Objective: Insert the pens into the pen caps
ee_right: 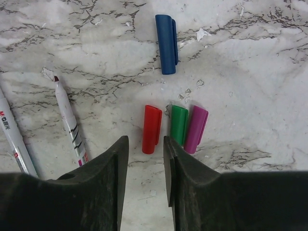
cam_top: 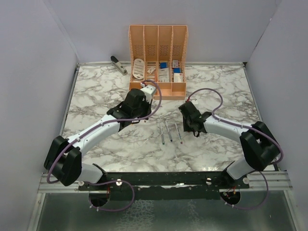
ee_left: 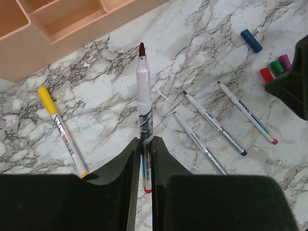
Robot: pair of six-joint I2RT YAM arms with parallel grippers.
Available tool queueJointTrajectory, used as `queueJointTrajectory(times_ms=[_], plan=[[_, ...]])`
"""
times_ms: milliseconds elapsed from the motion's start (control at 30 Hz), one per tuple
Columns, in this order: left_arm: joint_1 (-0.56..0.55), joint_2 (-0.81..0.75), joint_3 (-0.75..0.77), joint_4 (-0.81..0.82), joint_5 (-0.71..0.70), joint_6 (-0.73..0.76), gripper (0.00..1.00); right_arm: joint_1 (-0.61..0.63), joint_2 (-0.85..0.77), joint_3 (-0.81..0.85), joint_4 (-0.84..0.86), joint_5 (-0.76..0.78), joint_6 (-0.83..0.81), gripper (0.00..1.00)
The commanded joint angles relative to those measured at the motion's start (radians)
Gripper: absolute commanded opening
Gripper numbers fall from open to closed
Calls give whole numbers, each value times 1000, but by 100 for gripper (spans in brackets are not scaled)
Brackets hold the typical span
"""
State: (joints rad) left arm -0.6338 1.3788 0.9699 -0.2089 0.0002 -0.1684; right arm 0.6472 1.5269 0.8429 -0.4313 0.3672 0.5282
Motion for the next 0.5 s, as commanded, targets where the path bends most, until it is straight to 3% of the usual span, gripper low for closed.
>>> queueJointTrajectory(times_ms=[0,467], plan=[[6,-44,-21,89,98,40,0,5,39,46,-6,-3,26,33],[6,-44,-23,100,147,65,0,5,97,78,-8,17,47,30]])
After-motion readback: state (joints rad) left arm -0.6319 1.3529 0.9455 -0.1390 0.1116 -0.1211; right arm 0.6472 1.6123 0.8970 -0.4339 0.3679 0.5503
